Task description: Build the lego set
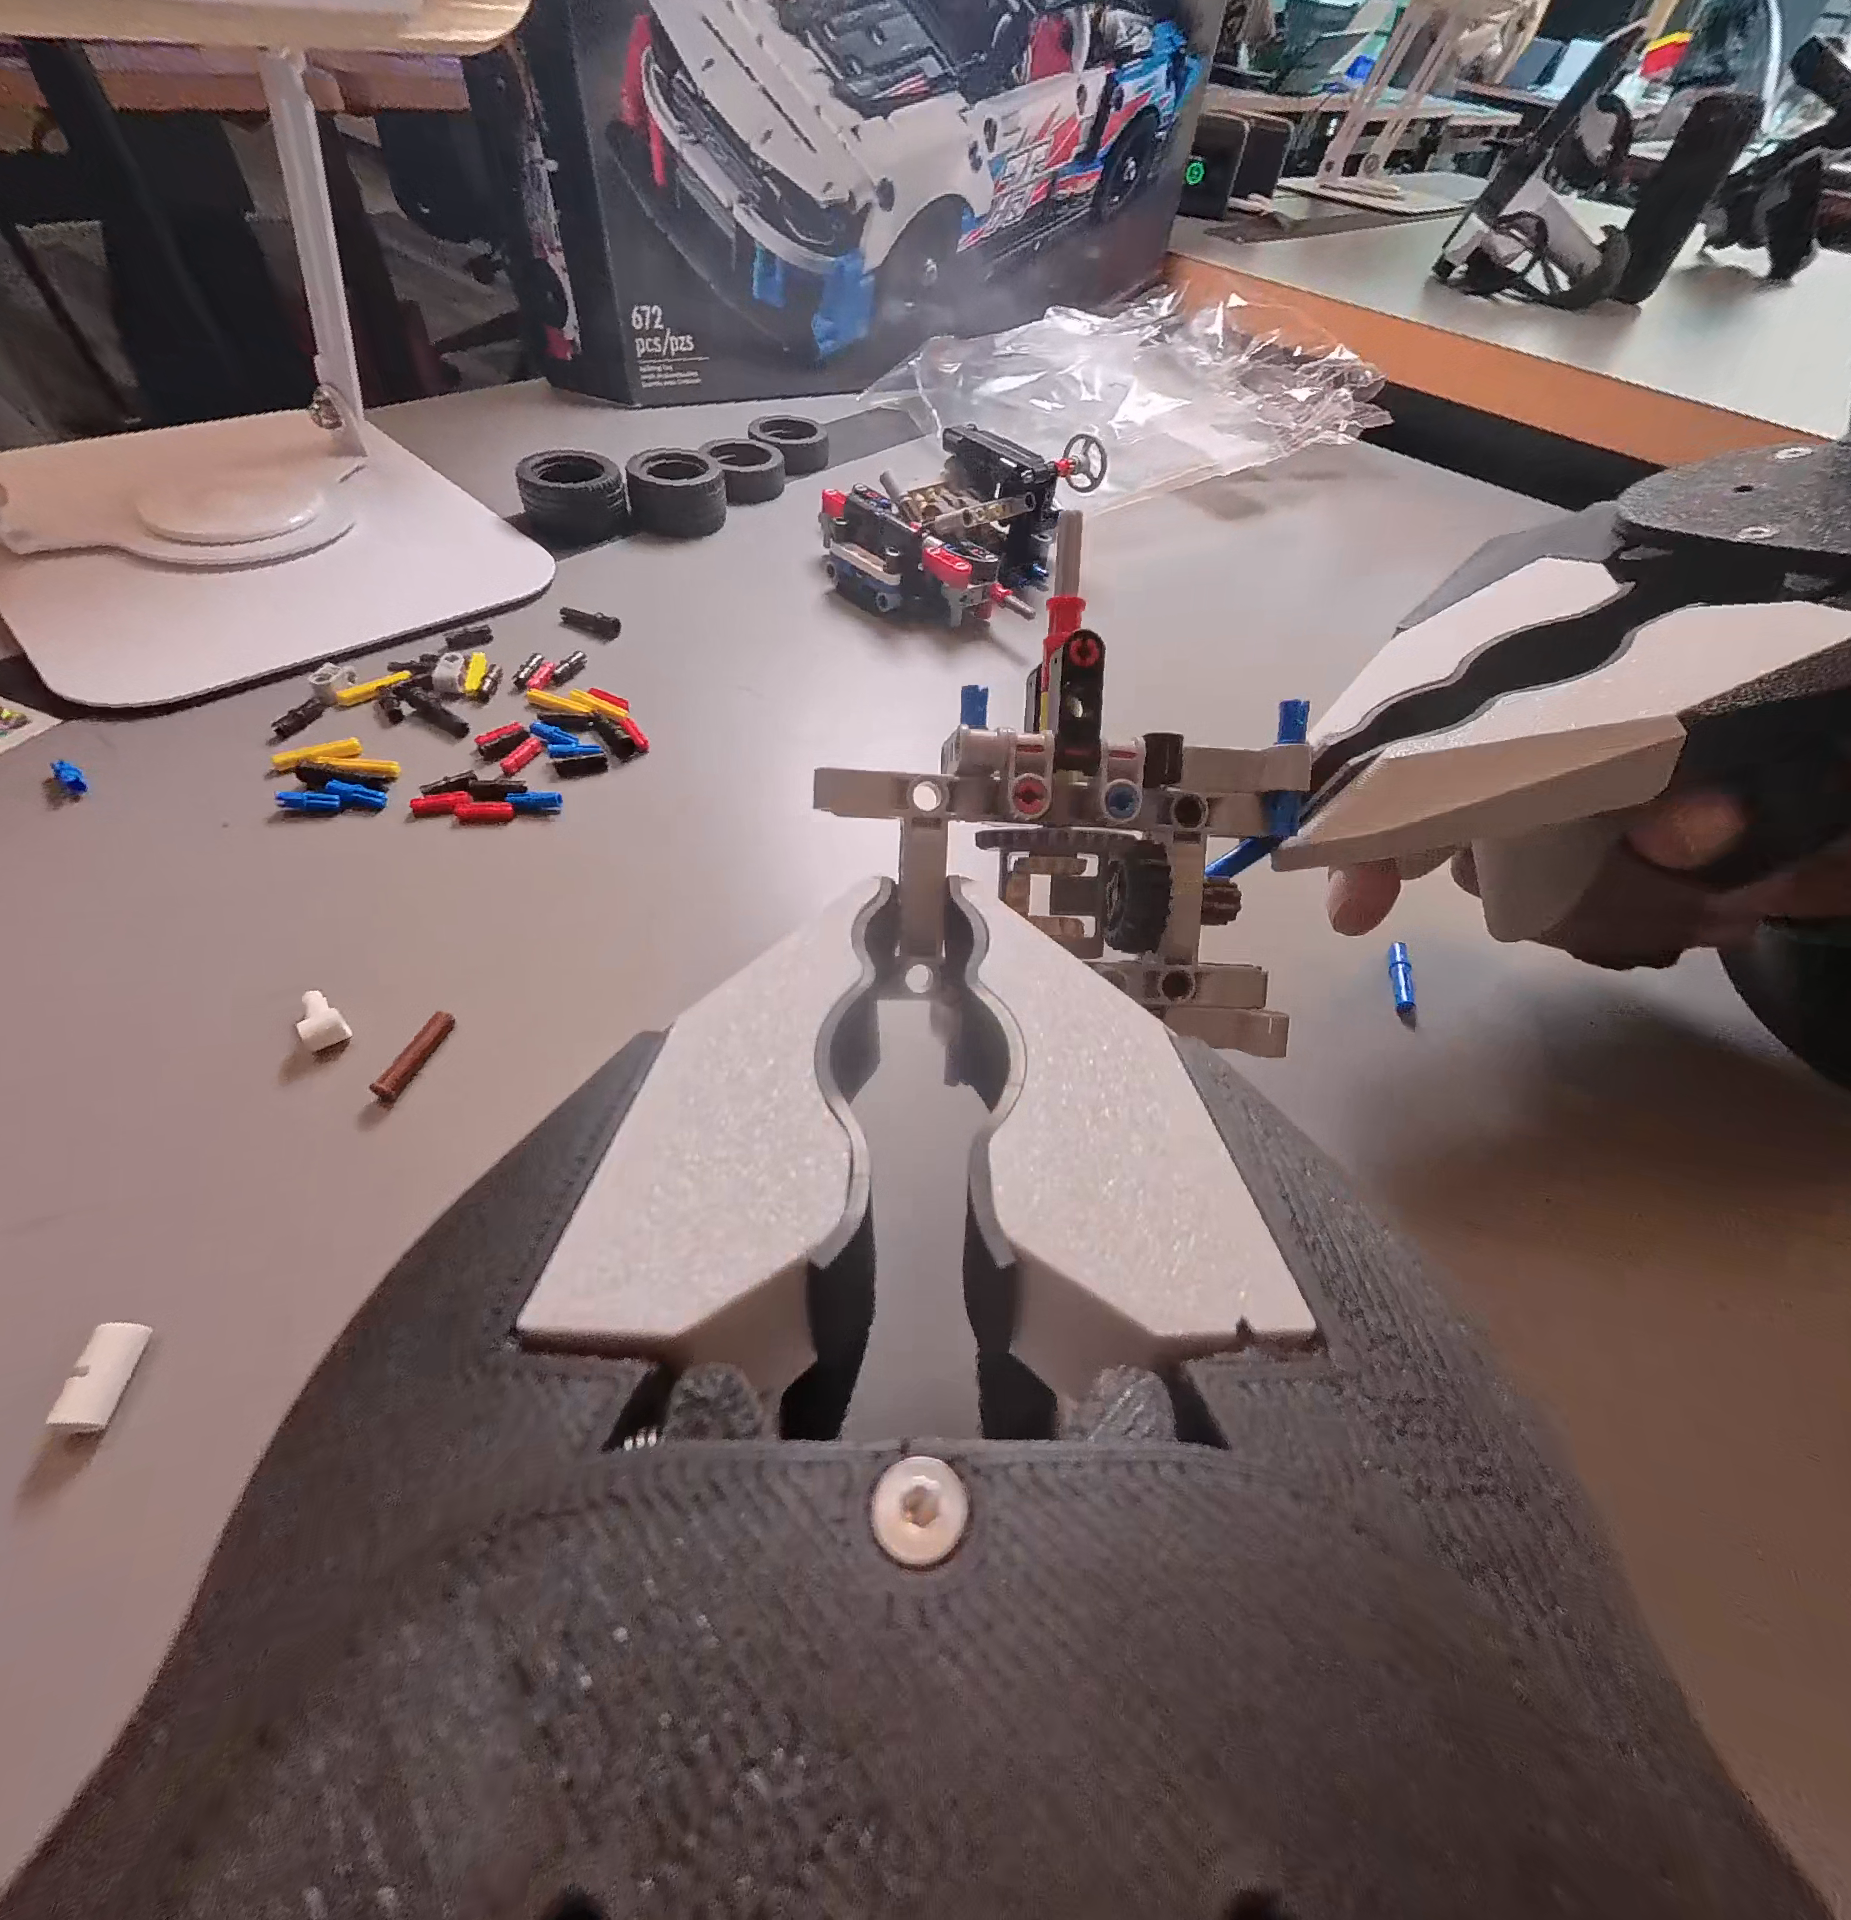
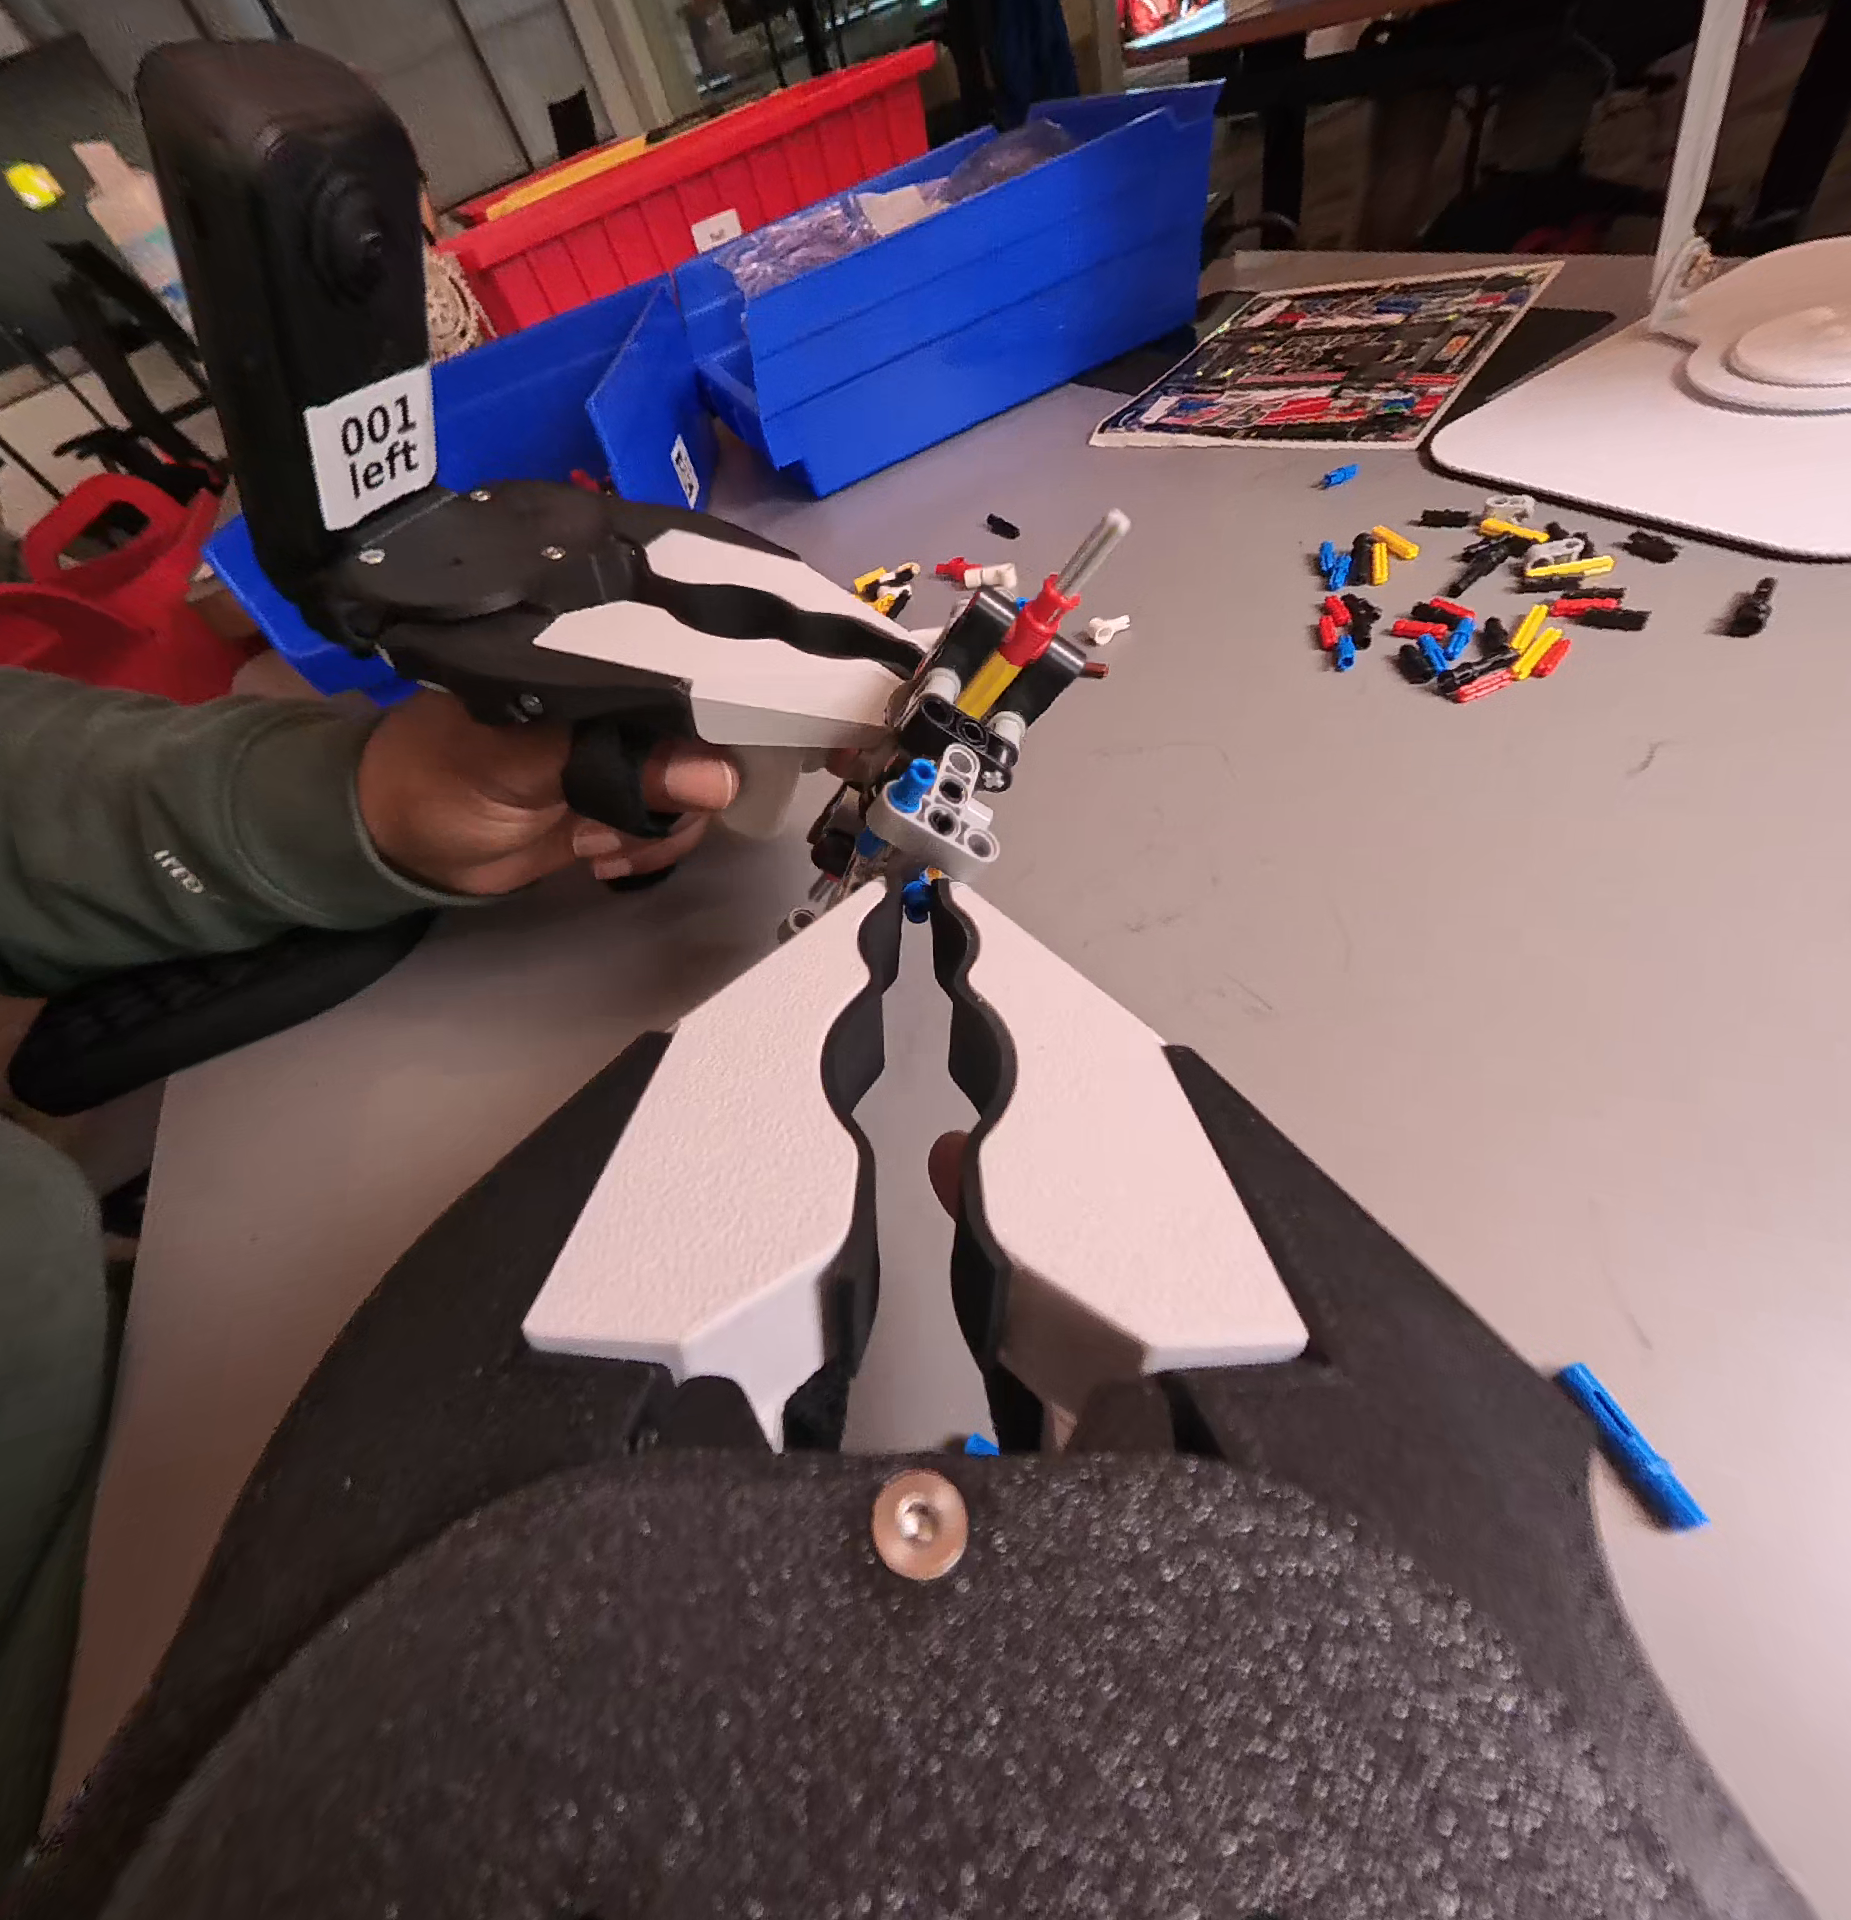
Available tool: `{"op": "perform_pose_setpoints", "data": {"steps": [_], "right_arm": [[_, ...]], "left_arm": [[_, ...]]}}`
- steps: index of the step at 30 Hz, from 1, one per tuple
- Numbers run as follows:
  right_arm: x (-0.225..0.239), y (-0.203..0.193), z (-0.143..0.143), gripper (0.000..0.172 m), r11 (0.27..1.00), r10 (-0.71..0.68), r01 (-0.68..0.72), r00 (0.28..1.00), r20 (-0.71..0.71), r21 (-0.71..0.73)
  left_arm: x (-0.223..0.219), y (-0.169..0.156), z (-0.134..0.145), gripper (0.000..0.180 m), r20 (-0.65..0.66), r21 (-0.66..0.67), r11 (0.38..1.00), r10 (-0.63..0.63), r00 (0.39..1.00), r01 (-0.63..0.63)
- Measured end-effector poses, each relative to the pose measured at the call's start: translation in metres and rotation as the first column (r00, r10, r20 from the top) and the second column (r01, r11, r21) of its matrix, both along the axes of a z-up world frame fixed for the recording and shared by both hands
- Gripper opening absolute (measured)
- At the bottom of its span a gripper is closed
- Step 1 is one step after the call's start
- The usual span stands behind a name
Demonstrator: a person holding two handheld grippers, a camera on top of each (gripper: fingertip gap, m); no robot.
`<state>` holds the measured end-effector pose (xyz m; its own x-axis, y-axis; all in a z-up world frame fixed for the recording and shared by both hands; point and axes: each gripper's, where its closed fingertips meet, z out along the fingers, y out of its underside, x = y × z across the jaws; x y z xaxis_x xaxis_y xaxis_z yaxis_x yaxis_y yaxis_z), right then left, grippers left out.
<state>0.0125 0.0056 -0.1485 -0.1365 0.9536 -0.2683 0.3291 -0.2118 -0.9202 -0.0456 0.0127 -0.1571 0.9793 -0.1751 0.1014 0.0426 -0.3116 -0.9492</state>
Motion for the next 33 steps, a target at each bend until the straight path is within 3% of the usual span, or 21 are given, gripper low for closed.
{"op": "perform_pose_setpoints", "data": {"steps": [7,11,15,24,27,33], "right_arm": [[-0.001,0.019,0.006,0.004,0.983,-0.100,0.093,0.994,-0.037,-0.157],[0.003,0.032,0.006,0.004,0.977,-0.129,0.121,0.991,-0.034,-0.175],[0.005,0.041,-0.003,0.004,0.974,-0.133,0.132,0.991,0.006,-0.186],[0.006,0.034,-0.013,0.004,0.982,-0.060,0.067,0.997,0.049,-0.175],[0.006,0.031,-0.013,0.004,0.984,-0.028,0.036,0.999,0.046,-0.174],[0.006,0.021,-0.015,0.003,0.995,0.014,-0.010,0.999,0.048,-0.099]], "left_arm": [[0.004,-0.001,0.008,0.011,0.002,0.059,0.998,-0.013,1.000,0.013],[0.022,-0.005,0.010,0.023,0.067,0.078,0.987,-0.142,0.988,0.137],[0.037,-0.012,0.006,0.020,0.118,0.065,0.961,-0.275,0.954,0.269],[0.066,-0.033,0.010,0.008,-0.019,0.109,0.860,-0.500,0.866,0.499],[0.063,-0.030,0.002,0.009,-0.097,0.062,0.881,-0.463,0.881,0.470],[0.060,-0.026,-0.010,0.024,-0.109,-0.014,0.900,-0.435,0.894,0.437]]}}
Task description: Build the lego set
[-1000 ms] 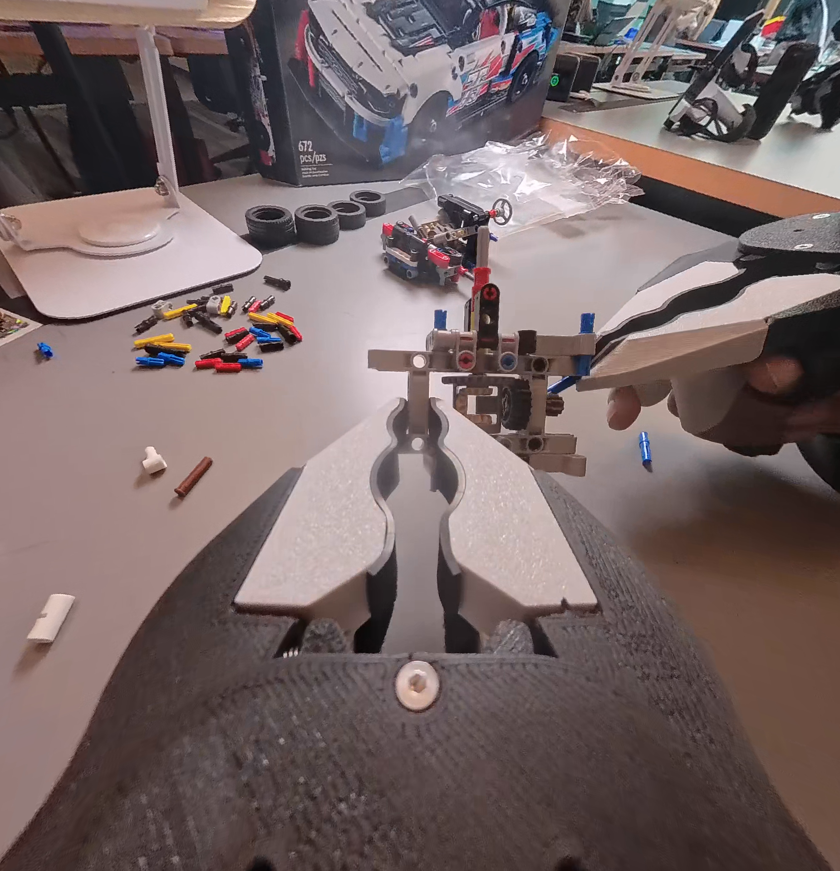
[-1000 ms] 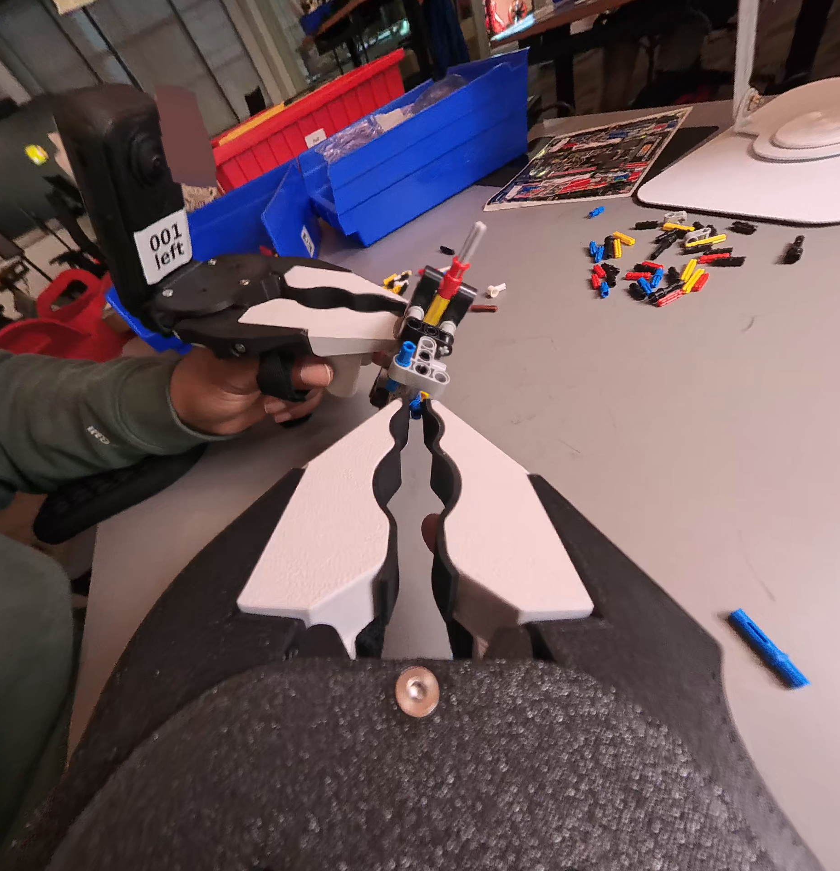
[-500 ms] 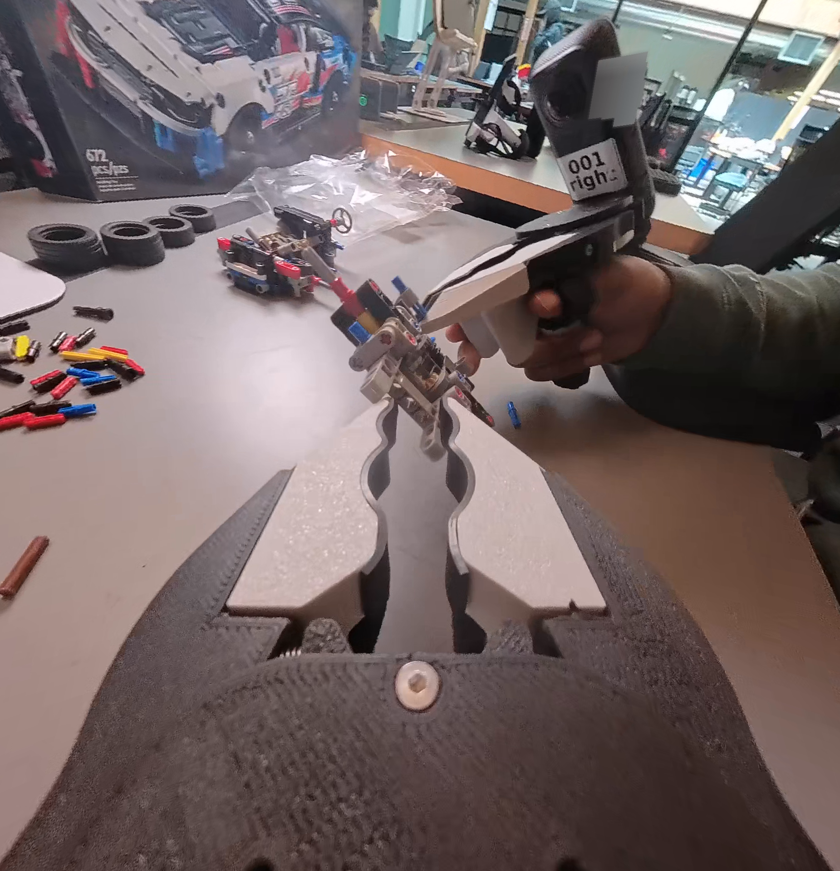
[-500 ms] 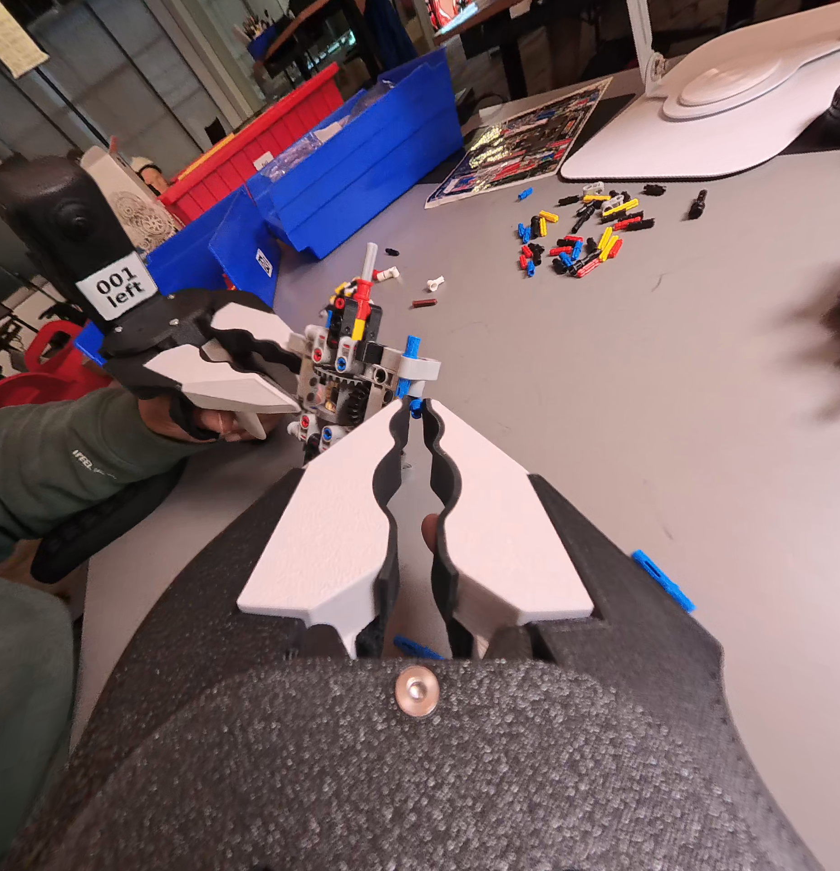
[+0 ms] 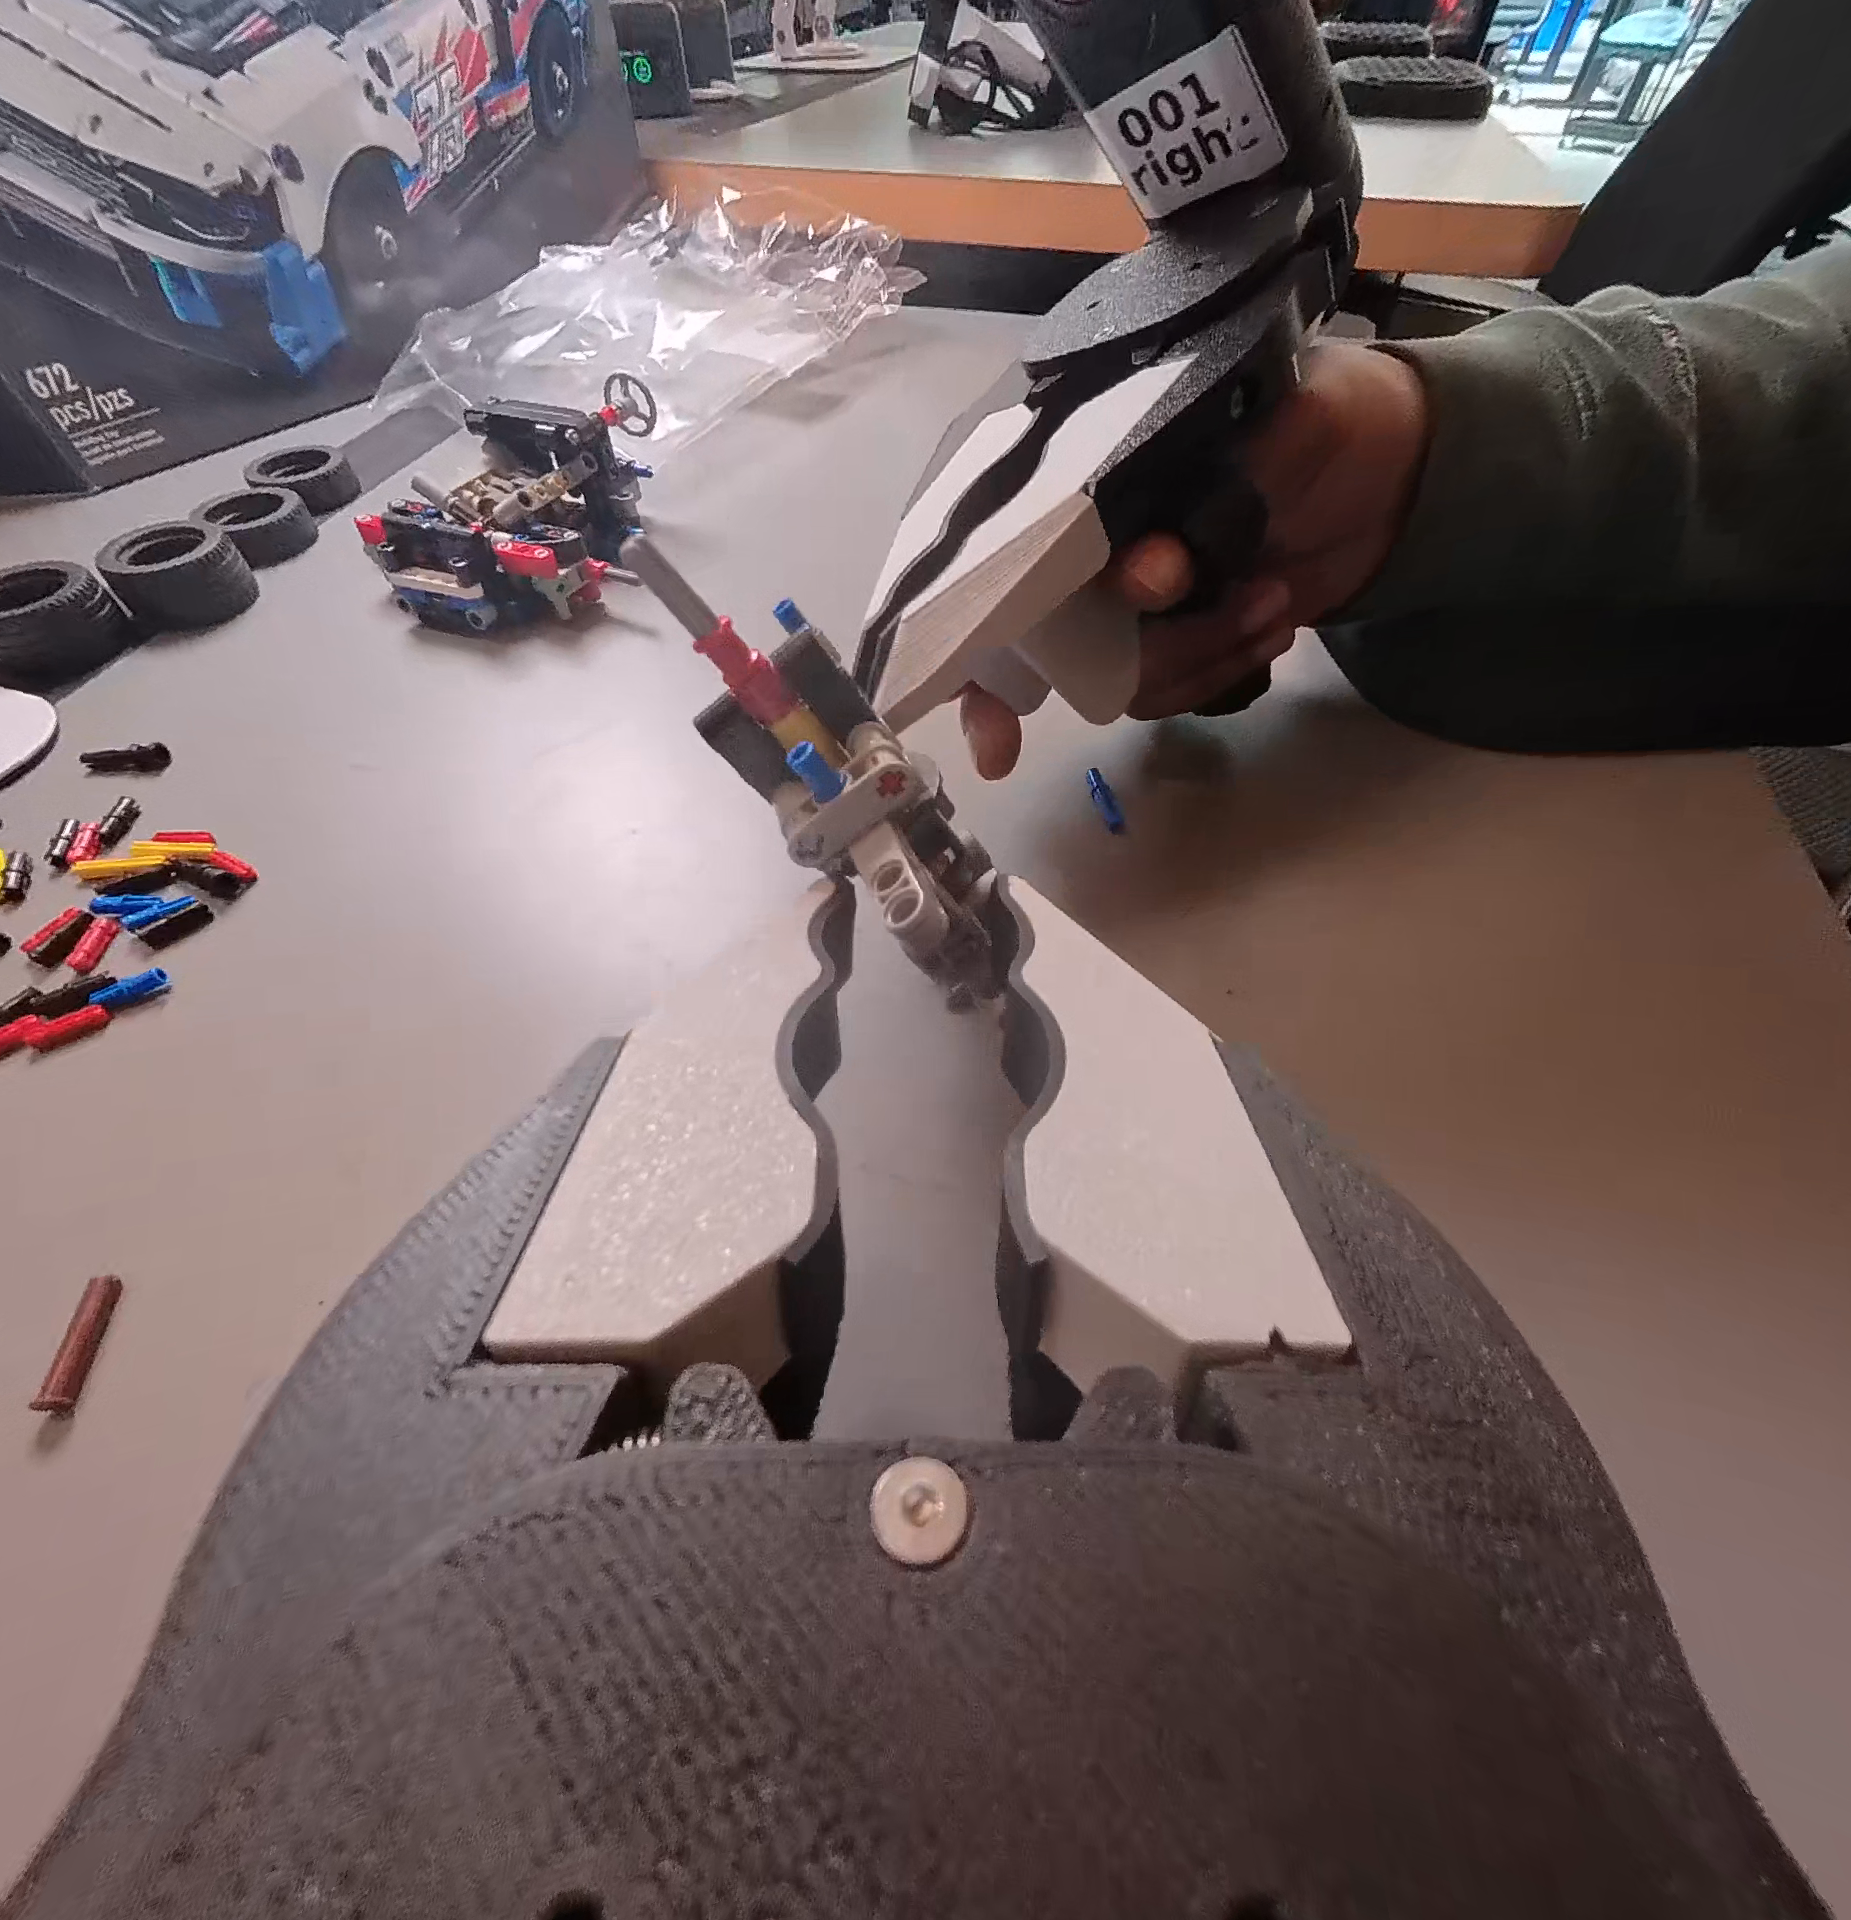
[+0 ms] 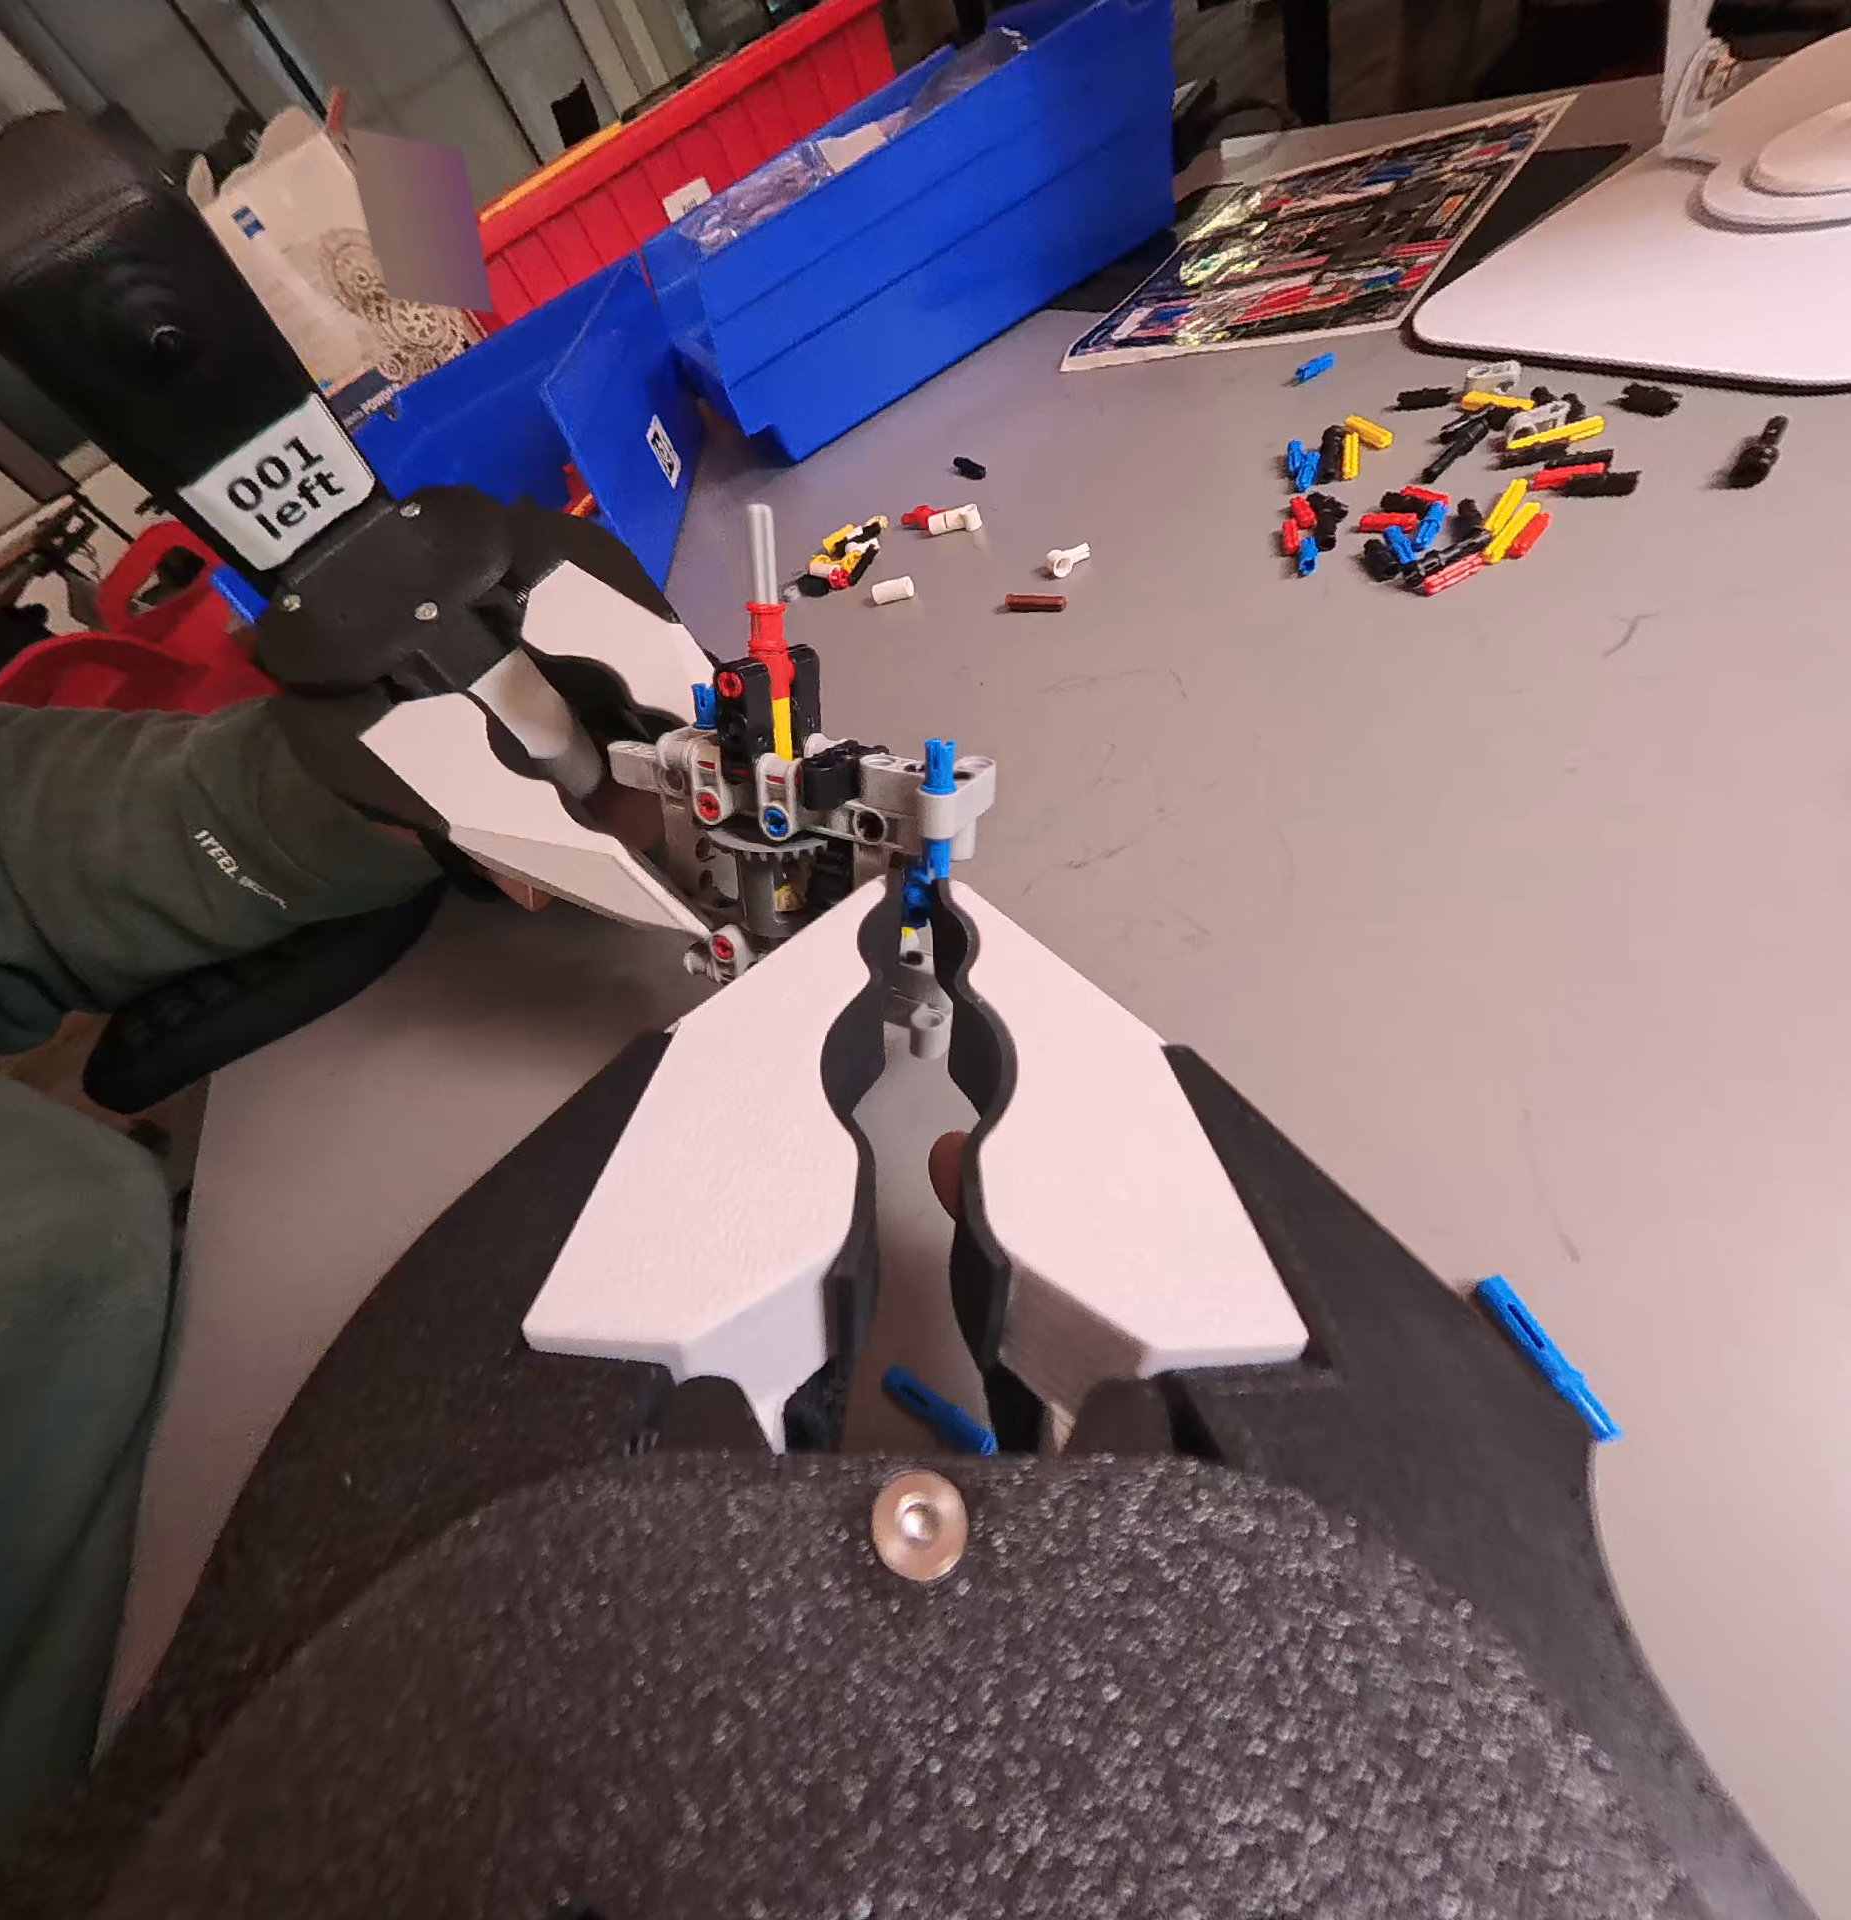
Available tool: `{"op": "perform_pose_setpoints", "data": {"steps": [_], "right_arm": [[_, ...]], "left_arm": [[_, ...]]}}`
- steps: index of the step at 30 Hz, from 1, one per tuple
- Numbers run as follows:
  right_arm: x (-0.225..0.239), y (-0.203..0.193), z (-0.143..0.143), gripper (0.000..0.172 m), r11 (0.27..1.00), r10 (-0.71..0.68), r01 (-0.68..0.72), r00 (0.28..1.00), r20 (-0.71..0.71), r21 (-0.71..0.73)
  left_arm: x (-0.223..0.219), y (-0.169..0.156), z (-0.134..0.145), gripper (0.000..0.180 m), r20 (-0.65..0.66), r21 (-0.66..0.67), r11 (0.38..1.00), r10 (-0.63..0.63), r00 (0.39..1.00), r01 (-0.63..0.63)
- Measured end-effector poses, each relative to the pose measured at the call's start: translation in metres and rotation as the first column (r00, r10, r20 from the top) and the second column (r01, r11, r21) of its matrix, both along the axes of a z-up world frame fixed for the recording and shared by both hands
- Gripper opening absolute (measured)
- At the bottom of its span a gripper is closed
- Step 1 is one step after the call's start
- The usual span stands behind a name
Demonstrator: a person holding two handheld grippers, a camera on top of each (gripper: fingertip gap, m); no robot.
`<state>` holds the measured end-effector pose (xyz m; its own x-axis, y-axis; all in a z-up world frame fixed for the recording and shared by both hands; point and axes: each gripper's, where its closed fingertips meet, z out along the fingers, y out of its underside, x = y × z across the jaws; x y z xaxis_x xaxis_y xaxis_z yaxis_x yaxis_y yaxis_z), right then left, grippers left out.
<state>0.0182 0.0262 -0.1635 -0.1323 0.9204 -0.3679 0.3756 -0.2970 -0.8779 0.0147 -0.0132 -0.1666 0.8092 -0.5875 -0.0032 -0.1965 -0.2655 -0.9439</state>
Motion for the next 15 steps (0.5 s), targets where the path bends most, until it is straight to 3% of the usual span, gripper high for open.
{"op": "perform_pose_setpoints", "data": {"steps": [7,11,13,15], "right_arm": [[0.000,-0.001,0.010,0.003,0.999,0.010,-0.008,0.998,-0.056,0.039],[0.000,-0.015,0.011,0.003,0.996,0.068,-0.064,0.995,-0.073,0.056],[0.000,-0.024,0.012,0.003,0.992,0.104,-0.098,0.991,-0.086,0.081],[-0.001,-0.030,0.012,0.003,0.989,0.125,-0.117,0.988,-0.086,0.089]], "left_arm": [[-0.001,0.004,0.004,0.030,0.064,-0.013,0.998,0.064,0.996,-0.064],[0.000,0.007,0.006,0.045,0.199,-0.083,0.995,0.076,0.977,-0.061],[0.002,0.006,0.011,0.044,0.267,-0.080,0.996,0.056,0.962,-0.036],[0.006,0.004,0.007,0.035,0.240,-0.100,0.995,0.034,0.970,-0.010]]}}
